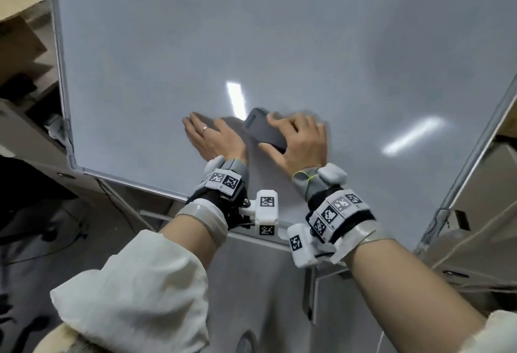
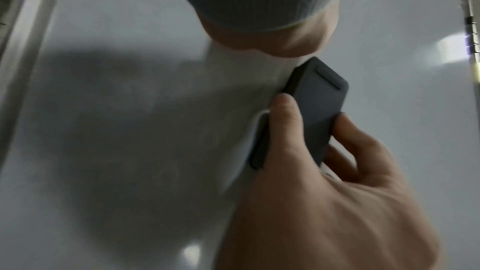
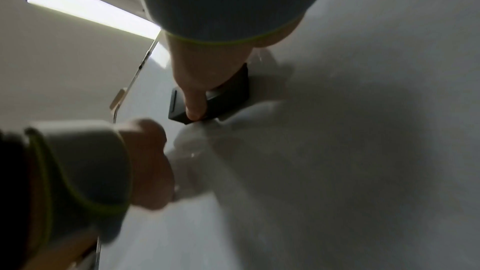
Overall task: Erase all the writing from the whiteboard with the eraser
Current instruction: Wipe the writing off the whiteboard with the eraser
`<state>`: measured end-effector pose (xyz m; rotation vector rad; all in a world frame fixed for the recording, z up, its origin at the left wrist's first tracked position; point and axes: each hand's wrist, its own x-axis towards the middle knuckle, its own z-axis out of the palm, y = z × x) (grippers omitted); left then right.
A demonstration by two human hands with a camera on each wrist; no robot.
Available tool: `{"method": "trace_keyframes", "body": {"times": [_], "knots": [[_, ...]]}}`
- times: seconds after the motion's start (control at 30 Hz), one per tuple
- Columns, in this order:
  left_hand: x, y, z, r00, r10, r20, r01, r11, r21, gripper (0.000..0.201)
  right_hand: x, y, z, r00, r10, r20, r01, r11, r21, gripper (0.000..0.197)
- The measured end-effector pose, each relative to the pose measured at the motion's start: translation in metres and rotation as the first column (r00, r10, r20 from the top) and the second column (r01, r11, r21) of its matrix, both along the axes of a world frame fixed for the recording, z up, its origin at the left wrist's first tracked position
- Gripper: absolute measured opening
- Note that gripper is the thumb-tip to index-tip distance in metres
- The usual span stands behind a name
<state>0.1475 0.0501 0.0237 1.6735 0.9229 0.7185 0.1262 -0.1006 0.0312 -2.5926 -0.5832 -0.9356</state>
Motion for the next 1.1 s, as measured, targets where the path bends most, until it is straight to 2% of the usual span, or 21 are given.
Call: {"method": "trace_keyframes", "body": {"times": [0.1, 0.17, 0.23, 0.3, 0.33, 0.5, 0.63, 0.73, 0.83, 0.93, 1.1], "knots": [[-0.005, 0.002, -0.001, 1.0, -0.022, 0.002, 0.022, 0.999, -0.024, 0.059, 0.008, -0.022, 0.025, 0.998, -0.033, 0.054, 0.036, 0.998, -0.056, 0.055], [-0.005, 0.001, 0.003, 0.999, -0.034, 0.0, 0.034, 0.998, -0.051, 0.059, 0.024, -0.055, 0.054, 0.977, -0.197, 0.08, 0.192, 0.979, 0.064, 0.054], [-0.006, 0.0, 0.004, 0.999, -0.038, 0.006, 0.039, 0.997, -0.061, 0.059, 0.036, -0.095, 0.079, 0.938, -0.345, 0.009, 0.335, 0.916, 0.222, 0.059], [-0.008, -0.005, -0.002, 0.999, -0.048, 0.006, 0.048, 0.997, -0.052, 0.06, 0.037, -0.12, 0.087, 0.912, -0.404, -0.067, 0.405, 0.866, 0.292, 0.063], [-0.011, -0.008, -0.007, 0.999, -0.051, 0.001, 0.051, 0.998, -0.046, 0.061, 0.034, -0.123, 0.083, 0.913, -0.4, -0.075, 0.403, 0.866, 0.294, 0.063], [-0.033, -0.037, -0.043, 0.997, -0.071, 0.003, 0.071, 0.997, 0.01, 0.065, -0.014, -0.105, 0.009, 0.968, -0.248, -0.041, 0.252, 0.951, 0.181, 0.057], [-0.056, -0.048, -0.069, 0.997, -0.075, 0.013, 0.074, 0.996, 0.048, 0.063, -0.067, -0.097, -0.045, 0.988, -0.041, -0.151, 0.043, 0.999, 0.014, 0.054], [-0.079, -0.051, -0.073, 0.997, -0.076, -0.029, 0.075, 0.996, -0.04, 0.057, -0.097, -0.099, -0.075, 0.968, 0.054, -0.246, -0.095, 0.983, -0.159, 0.054], [-0.1, -0.056, -0.075, 0.994, -0.071, -0.081, 0.06, 0.989, -0.133, 0.053, -0.112, -0.105, -0.083, 0.941, -0.002, -0.338, -0.103, 0.951, -0.293, 0.056], [-0.12, -0.066, -0.071, 0.99, -0.097, -0.098, 0.078, 0.979, -0.186, 0.048, -0.123, -0.117, -0.073, 0.911, -0.047, -0.41, -0.106, 0.934, -0.342, 0.054], [-0.141, -0.086, -0.066, 0.956, -0.214, -0.199, 0.155, 0.948, -0.278, 0.044, -0.141, -0.122, -0.069, 0.826, -0.074, -0.559, -0.185, 0.901, -0.393, 0.035]]}}
